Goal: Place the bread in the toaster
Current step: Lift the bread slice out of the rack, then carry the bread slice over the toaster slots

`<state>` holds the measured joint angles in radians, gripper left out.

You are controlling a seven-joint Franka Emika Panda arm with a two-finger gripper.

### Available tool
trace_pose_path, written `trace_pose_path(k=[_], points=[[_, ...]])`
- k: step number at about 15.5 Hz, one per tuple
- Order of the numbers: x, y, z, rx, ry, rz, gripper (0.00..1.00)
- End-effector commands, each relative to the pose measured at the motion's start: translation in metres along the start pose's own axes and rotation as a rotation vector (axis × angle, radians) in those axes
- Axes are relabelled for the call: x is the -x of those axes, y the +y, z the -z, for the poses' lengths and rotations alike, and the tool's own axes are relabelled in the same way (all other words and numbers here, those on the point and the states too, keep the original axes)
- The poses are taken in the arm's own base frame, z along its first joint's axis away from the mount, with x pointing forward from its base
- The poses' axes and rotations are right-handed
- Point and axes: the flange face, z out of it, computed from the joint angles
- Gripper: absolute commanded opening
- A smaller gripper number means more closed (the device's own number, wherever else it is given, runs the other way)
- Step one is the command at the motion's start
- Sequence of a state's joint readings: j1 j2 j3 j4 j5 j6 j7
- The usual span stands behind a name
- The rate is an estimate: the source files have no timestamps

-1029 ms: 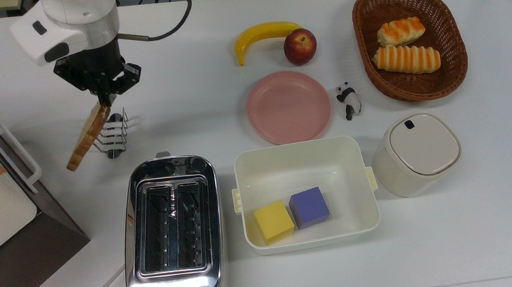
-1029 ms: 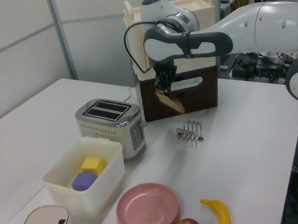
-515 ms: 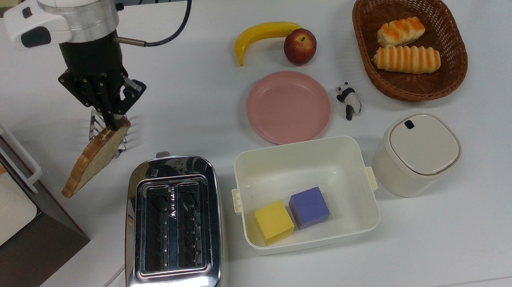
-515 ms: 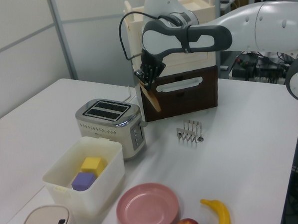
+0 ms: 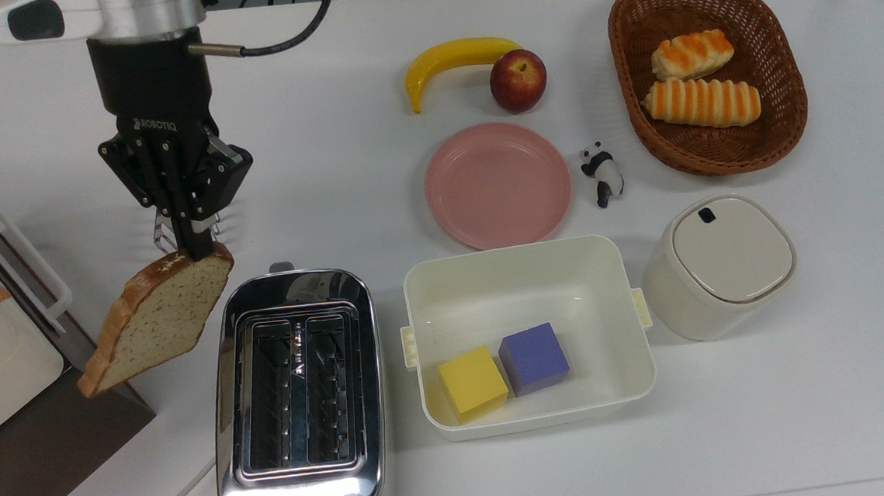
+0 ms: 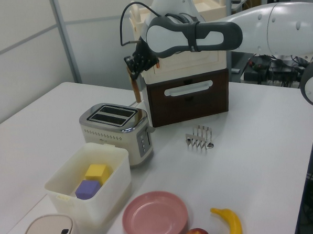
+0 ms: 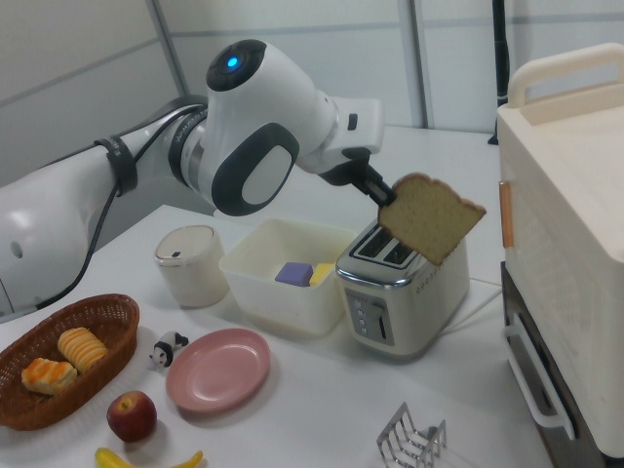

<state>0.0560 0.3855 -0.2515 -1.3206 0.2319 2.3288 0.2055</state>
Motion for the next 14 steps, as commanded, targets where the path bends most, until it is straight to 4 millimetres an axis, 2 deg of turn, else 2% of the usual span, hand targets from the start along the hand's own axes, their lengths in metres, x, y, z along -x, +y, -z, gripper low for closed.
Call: trace_pose_path(k=[1, 7, 10, 14], points=[[0.002, -0.025, 0.011, -0.059, 0.073, -0.001, 0.0], [0.016, -0.053, 0.0, -0.098, 0.063, 0.118, 0.0], [0.021, -0.059, -0.005, -0.118, 0.049, 0.156, 0.0], [0.028, -0.057, -0.016, -0.123, 0.026, 0.207, 0.0]])
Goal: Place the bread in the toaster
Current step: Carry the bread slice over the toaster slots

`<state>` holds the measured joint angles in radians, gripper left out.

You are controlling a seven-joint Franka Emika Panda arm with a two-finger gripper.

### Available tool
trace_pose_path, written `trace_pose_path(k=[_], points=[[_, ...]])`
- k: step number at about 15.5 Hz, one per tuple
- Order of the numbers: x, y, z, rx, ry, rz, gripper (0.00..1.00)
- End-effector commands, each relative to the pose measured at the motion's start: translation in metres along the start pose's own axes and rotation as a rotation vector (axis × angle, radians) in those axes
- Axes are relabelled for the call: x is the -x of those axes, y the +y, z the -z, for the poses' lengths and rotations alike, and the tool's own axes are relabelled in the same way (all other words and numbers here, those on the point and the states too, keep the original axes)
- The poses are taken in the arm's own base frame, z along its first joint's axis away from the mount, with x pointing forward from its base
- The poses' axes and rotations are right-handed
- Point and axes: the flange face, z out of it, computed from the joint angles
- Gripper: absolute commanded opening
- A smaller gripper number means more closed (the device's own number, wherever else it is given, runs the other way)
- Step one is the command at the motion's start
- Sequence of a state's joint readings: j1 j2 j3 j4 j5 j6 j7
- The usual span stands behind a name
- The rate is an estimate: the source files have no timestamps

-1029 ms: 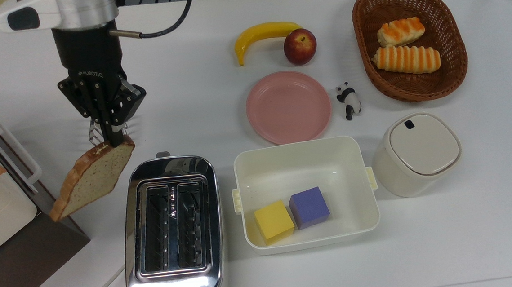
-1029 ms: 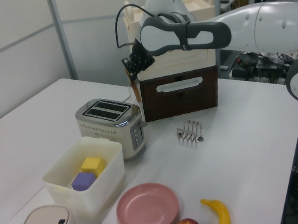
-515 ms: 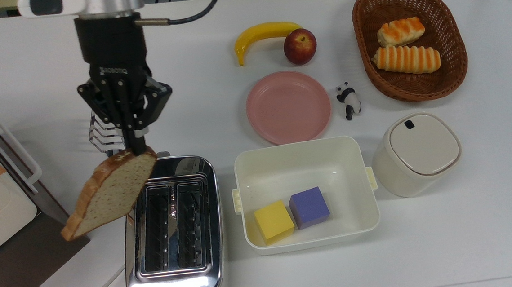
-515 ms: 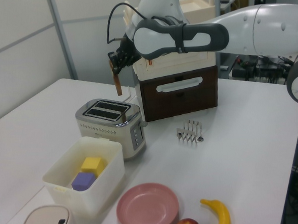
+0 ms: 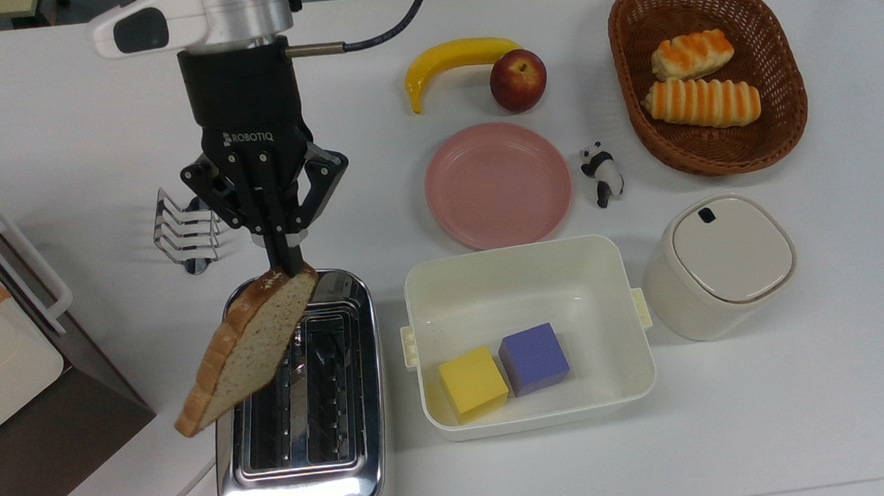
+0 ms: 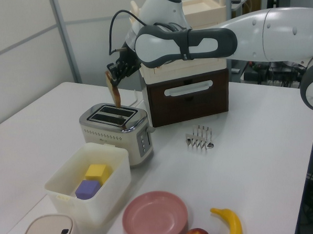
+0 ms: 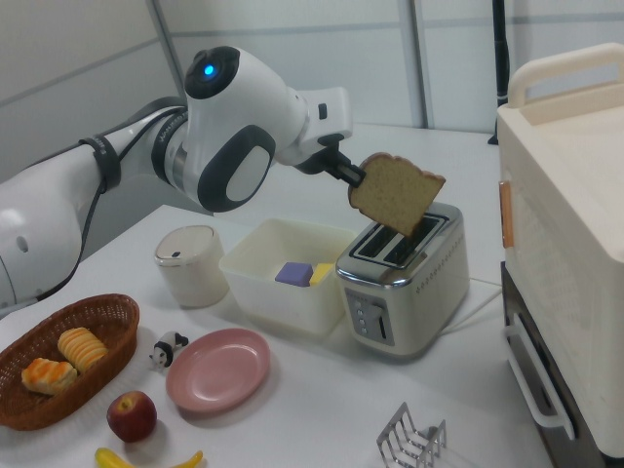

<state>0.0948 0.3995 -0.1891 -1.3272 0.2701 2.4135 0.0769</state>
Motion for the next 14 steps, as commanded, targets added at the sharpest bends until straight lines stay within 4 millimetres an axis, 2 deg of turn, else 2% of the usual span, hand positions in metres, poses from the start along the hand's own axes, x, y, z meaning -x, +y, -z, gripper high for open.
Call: trace_pose_path(k=[1, 6, 11, 14], points=[[0.013, 0.003, -0.013, -0.017, -0.02, 0.06, 0.0], [0.025, 0.008, -0.027, -0.011, -0.056, 0.11, 0.0], [0.027, 0.01, -0.03, -0.008, -0.073, 0.112, 0.0], [0.038, 0.014, -0.039, -0.008, -0.132, 0.159, 0.0]])
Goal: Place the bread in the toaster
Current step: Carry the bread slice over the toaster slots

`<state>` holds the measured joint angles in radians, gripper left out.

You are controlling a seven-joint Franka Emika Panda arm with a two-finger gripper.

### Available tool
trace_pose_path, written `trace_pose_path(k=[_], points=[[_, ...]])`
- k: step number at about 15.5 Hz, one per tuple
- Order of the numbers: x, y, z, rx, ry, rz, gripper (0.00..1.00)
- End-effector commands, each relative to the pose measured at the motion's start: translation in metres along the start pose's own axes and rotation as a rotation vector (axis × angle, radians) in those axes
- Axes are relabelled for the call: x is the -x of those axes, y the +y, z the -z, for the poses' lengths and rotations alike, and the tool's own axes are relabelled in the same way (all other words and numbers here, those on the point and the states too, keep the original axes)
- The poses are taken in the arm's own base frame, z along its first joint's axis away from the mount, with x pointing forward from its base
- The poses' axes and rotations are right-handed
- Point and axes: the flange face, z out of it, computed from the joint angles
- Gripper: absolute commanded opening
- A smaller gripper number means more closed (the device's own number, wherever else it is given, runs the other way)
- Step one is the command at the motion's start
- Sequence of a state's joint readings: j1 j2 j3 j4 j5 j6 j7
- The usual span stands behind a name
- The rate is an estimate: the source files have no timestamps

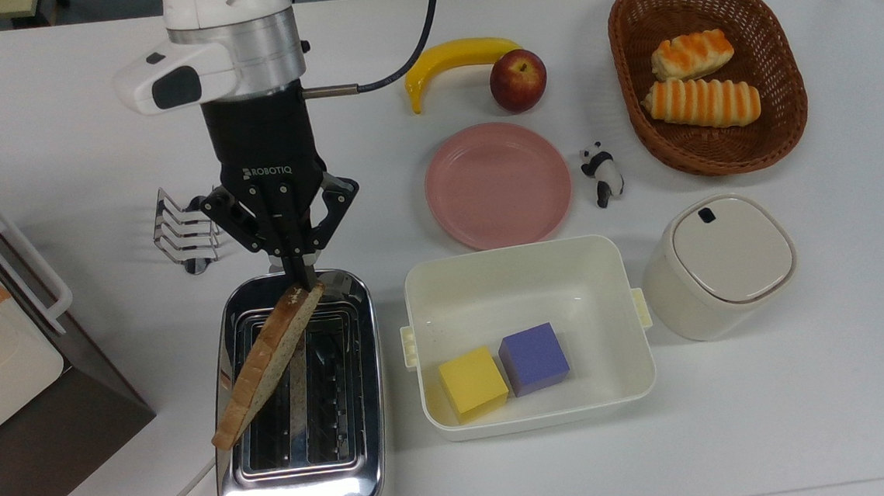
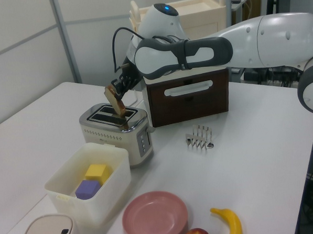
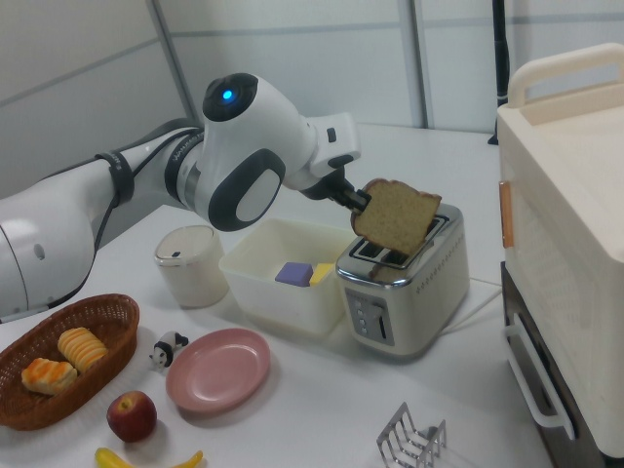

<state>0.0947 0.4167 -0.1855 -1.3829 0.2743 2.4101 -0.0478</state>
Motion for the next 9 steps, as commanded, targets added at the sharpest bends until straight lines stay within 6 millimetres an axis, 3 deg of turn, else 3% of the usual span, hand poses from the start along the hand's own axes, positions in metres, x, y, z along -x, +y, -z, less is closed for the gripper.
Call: trace_pose_path(k=[1, 3, 5, 6, 7, 9], points=[[0.017, 0.0036, -0.0093, -0.022, -0.077, 0.055, 0.0], [0.0199, 0.0043, -0.0121, -0.022, -0.089, 0.057, 0.0], [0.0194, 0.0053, -0.011, -0.022, -0.087, 0.056, 0.1], [0.0194, 0.0053, -0.011, -0.022, -0.087, 0.055, 0.18], [0.0194, 0.0053, -0.011, -0.022, -0.087, 0.052, 0.35], [0.0183, 0.006, -0.0092, -0.022, -0.084, 0.043, 0.42]])
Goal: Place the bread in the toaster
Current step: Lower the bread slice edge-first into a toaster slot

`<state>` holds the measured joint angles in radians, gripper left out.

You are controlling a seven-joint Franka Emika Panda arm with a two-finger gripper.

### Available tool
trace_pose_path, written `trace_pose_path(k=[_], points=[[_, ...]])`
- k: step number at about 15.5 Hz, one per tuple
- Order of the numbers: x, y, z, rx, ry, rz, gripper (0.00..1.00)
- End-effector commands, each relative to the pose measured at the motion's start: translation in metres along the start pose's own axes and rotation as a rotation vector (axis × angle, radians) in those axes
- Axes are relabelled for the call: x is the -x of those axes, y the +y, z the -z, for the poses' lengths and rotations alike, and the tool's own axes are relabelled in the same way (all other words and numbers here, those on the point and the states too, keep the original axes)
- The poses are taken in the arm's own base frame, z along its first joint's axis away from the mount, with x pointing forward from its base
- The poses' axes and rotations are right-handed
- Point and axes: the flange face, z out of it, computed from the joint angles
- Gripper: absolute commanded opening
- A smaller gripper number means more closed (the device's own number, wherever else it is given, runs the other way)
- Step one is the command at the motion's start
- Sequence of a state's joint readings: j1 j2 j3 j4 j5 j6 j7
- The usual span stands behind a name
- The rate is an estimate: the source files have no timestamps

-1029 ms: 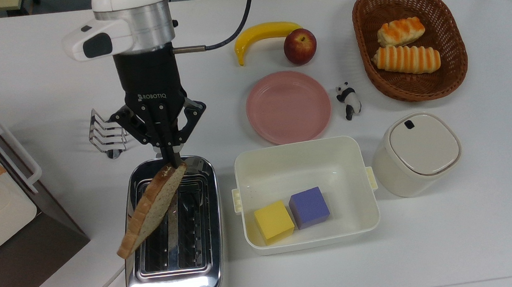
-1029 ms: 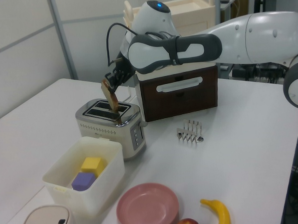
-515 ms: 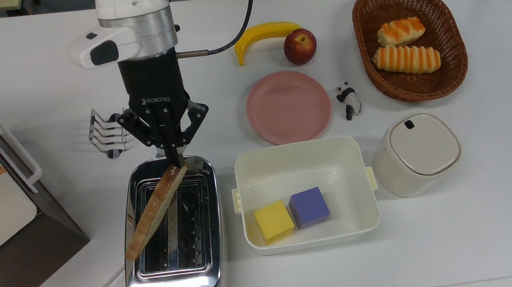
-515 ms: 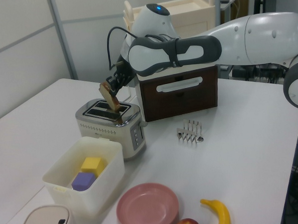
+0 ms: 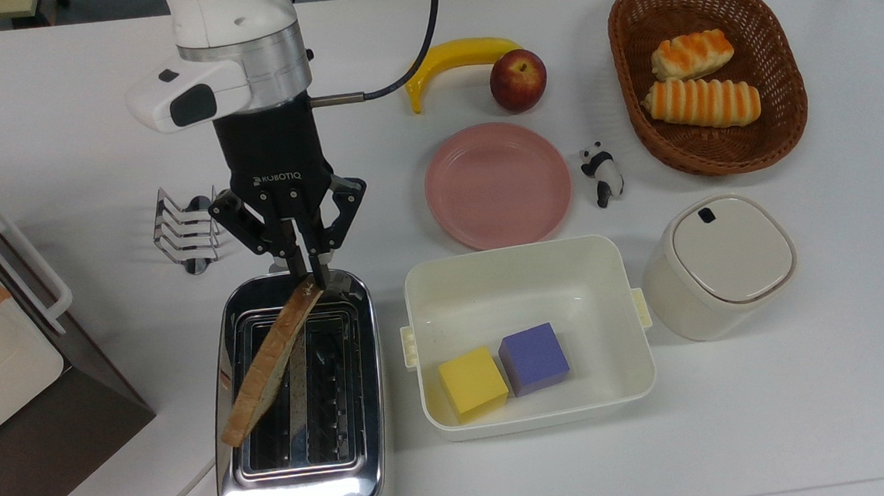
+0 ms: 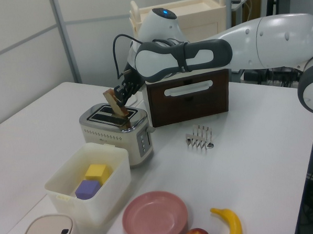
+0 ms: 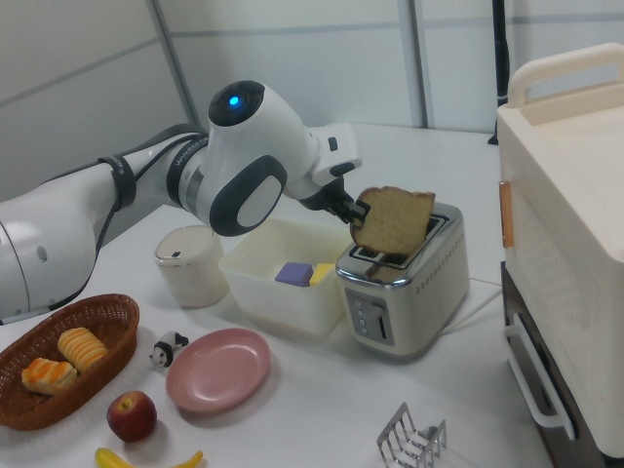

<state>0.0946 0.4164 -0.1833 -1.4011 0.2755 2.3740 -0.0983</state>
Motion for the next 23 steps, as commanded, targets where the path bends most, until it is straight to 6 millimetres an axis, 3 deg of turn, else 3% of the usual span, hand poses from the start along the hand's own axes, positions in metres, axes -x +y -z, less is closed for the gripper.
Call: trace_pose_path(k=[1, 3, 10, 12, 15, 17, 21, 23], points=[[0.007, 0.004, 0.002, -0.02, -0.027, -0.015, 0.48], [0.005, 0.006, 0.006, -0.019, -0.019, -0.048, 0.58], [0.004, 0.008, 0.008, -0.018, -0.016, -0.054, 0.58], [0.006, 0.005, 0.005, -0.019, -0.021, -0.05, 0.7], [0.006, -0.002, 0.005, -0.022, -0.022, -0.032, 0.98], [0.008, -0.021, 0.003, -0.027, -0.026, 0.004, 1.0], [0.012, -0.03, -0.004, -0.026, -0.04, 0.056, 1.0], [0.017, -0.032, -0.019, -0.005, -0.061, 0.089, 1.0]])
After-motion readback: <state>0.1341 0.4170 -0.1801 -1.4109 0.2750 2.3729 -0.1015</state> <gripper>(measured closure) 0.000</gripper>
